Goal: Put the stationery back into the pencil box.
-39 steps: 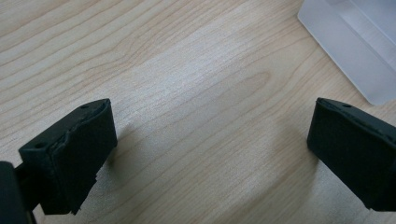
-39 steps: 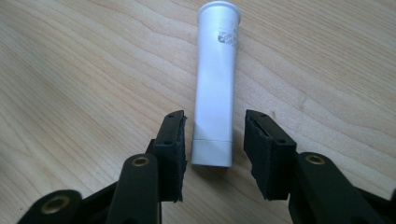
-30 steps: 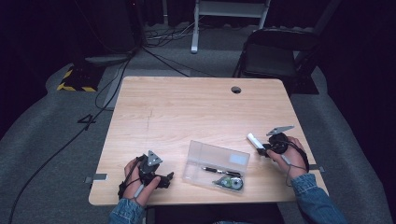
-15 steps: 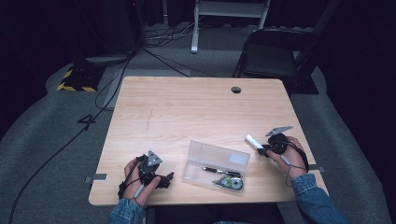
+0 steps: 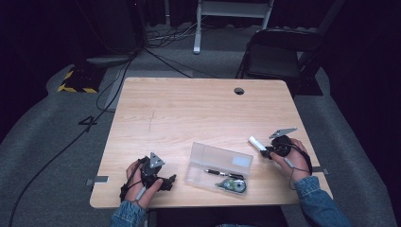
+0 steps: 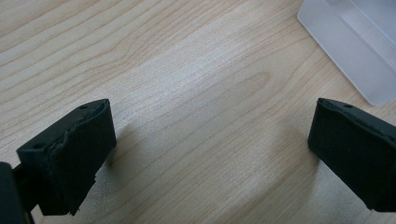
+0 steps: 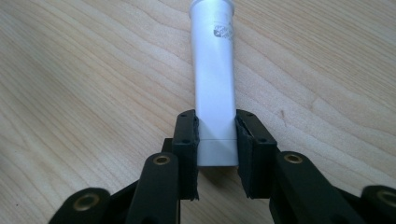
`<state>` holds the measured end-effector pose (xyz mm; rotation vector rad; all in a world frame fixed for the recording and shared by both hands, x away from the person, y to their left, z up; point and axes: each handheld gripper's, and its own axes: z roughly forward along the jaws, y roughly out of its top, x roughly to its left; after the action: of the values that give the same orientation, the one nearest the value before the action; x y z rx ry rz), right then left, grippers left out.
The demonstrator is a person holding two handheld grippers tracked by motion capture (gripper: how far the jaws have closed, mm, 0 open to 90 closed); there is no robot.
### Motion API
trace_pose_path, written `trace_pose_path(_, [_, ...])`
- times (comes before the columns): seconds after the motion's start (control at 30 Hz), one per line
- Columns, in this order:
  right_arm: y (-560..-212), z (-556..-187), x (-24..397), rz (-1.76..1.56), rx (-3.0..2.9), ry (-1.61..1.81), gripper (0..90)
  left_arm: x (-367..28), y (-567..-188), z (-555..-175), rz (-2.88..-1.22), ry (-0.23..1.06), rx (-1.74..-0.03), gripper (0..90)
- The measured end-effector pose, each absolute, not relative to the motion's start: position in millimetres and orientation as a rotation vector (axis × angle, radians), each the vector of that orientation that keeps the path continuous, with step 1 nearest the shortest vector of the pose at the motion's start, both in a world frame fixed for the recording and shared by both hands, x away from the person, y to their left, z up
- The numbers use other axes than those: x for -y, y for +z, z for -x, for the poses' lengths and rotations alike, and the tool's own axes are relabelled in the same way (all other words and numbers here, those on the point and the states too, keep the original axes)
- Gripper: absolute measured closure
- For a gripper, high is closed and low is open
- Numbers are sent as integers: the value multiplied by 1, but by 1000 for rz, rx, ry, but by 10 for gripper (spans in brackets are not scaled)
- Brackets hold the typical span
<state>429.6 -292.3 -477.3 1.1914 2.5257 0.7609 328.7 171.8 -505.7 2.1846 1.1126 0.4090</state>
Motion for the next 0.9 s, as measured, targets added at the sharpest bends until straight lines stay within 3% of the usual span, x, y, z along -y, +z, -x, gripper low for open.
trace_pose_path(0.9, [-434, -414, 287, -1114, -2495, 880, 714, -171, -506, -329, -2184, 406, -1117, 7])
